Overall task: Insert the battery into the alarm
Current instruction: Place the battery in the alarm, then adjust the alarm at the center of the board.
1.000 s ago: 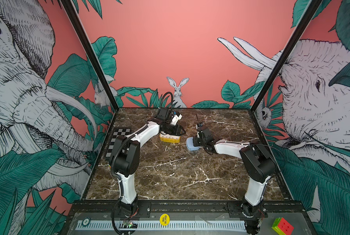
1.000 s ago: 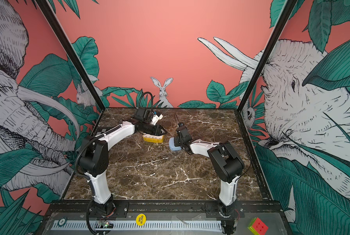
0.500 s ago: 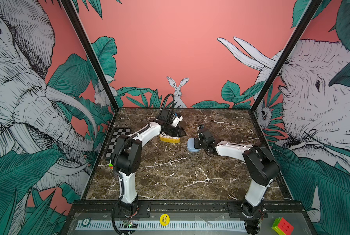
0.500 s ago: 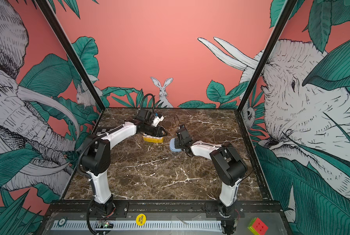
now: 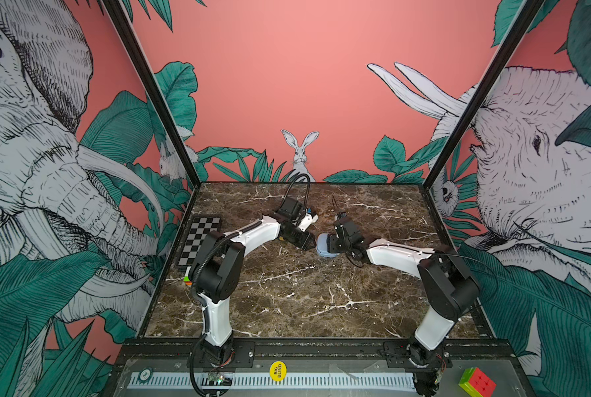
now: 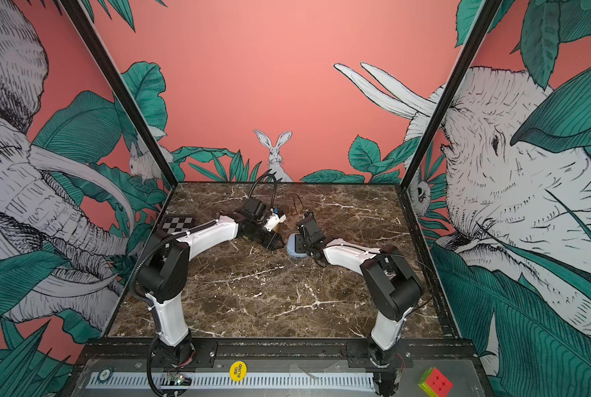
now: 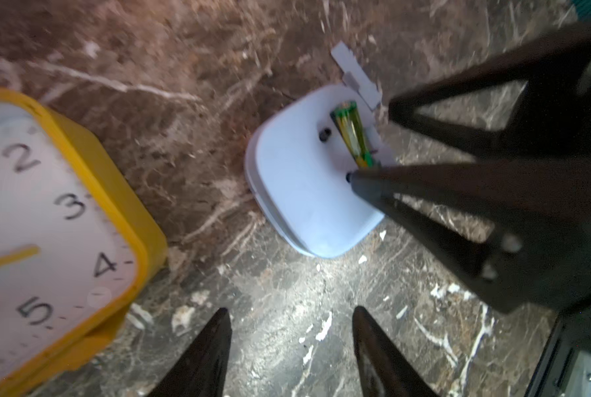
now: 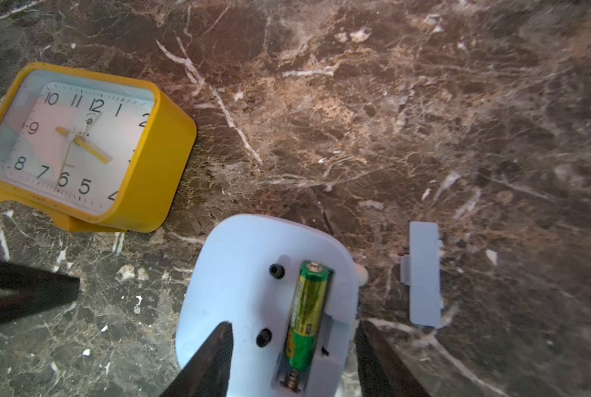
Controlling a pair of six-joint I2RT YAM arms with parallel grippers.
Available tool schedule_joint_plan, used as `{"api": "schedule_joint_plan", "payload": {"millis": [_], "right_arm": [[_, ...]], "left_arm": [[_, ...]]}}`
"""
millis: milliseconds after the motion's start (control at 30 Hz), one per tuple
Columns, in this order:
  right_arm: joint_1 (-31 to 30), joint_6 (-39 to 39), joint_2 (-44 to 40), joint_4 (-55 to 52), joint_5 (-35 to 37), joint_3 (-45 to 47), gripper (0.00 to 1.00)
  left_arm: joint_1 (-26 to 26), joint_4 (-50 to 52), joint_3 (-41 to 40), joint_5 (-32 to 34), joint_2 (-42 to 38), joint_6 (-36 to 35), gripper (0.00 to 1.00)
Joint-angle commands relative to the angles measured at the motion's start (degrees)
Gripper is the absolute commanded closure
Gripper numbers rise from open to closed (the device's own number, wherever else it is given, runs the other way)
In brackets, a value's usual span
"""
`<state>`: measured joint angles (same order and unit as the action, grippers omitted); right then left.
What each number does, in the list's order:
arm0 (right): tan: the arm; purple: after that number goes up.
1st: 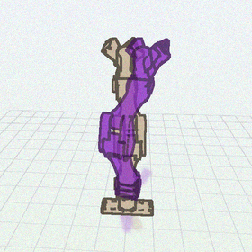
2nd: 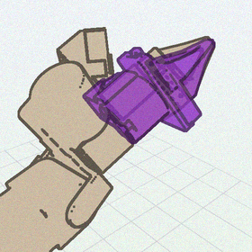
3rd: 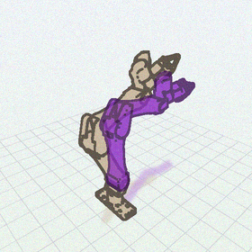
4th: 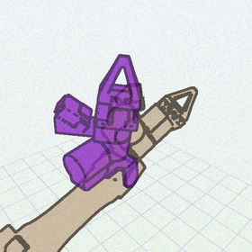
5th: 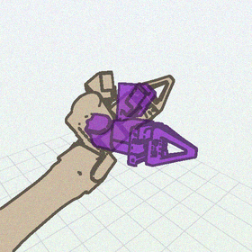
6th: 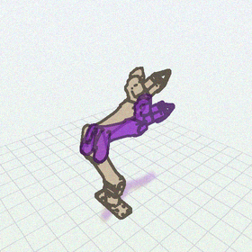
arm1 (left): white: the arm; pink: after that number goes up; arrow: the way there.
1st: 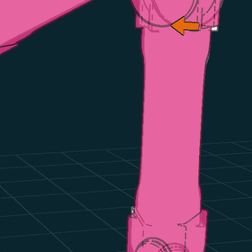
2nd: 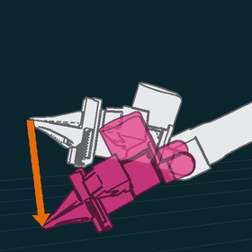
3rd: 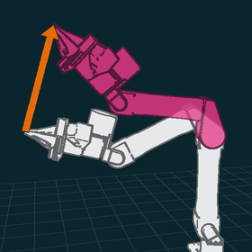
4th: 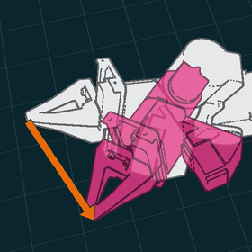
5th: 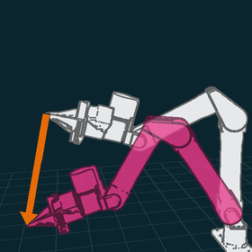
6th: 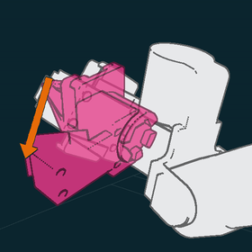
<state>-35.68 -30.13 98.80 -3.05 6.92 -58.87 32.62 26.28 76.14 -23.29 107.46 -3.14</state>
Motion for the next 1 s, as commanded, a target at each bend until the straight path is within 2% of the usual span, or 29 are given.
{"api": "schedule_joint_plan", "payload": {"millis": [0, 200, 267, 333, 367, 533, 733, 967], "right_arm": [[2.72, 2.37, -2.76, -3.88, -1.48, -3.46, 0.42], [8.45, 4.37, 1.02, -10.49, -10.86, -11.32, 0.48], [9.79, 5.33, 3.94, -13.60, -13.60, -15.07, 0.54], [10.90, 6.55, 7.39, -16.55, -16.19, -19.33, 0.64], [11.27, 7.04, 8.78, -18.10, -16.61, -20.93, 0.69], [13.42, 8.01, 14.73, -20.07, -22.35, -25.13, 0.78], [13.60, 10.76, 20.04, -20.04, -26.90, -28.16, 0.79], [13.55, 10.70, 22.19, -18.48, -29.89, -28.23, 0.80]], "left_arm": [[1.37, -4.47, -4.24, 3.55, -5.92, -4.34, 0.41], [5.17, -8.86, -8.57, 10.17, -7.52, -7.86, 0.41], [6.57, -9.80, -8.73, 12.83, -6.97, -8.90, 0.41], [7.19, -10.66, -8.73, 15.12, -6.28, -9.72, 0.40], [9.17, -11.19, -8.64, 16.33, -5.85, -10.14, 0.40], [10.44, -12.89, -8.85, 18.82, -3.88, -10.42, 0.36], [10.87, -13.15, -7.95, 18.71, -1.63, -11.04, 0.30], [10.97, -12.16, -5.71, 19.46, 1.52, -11.80, 0.24]]}}
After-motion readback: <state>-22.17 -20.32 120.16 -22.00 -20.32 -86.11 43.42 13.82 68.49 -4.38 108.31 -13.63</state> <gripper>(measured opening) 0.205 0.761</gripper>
